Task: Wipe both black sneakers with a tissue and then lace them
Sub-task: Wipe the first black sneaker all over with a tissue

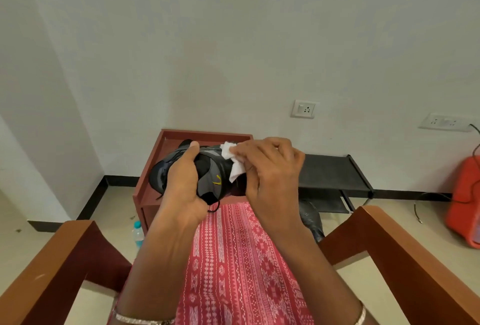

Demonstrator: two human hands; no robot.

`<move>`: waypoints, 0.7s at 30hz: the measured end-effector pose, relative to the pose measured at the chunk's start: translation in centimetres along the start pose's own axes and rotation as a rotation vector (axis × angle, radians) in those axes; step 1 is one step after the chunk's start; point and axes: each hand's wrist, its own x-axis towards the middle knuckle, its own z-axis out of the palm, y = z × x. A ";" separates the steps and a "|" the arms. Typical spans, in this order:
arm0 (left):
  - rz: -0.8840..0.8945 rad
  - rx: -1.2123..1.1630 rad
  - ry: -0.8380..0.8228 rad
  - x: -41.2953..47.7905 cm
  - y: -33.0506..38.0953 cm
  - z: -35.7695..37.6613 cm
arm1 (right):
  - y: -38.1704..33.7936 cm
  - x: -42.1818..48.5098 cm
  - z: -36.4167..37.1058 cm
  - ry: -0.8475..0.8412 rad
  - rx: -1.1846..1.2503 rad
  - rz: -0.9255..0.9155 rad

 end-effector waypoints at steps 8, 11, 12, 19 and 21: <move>-0.008 -0.024 0.028 0.1 0.3 -0.2 | 0.2 -3.9 -0.4 0.032 0.068 0.004; -0.010 -0.002 0.022 0.3 -0.1 0.1 | 0.5 -1.5 -0.3 0.022 0.097 0.024; -0.014 -0.003 0.007 0.3 -0.3 0.1 | 0.6 -0.7 -0.3 0.020 0.101 0.045; -0.075 -0.087 0.025 0.7 0.4 -0.7 | 1.1 -1.9 -0.9 -0.053 0.199 0.057; -0.056 -0.096 0.025 0.7 0.4 -0.7 | 1.2 -4.2 -1.0 -0.056 0.215 0.083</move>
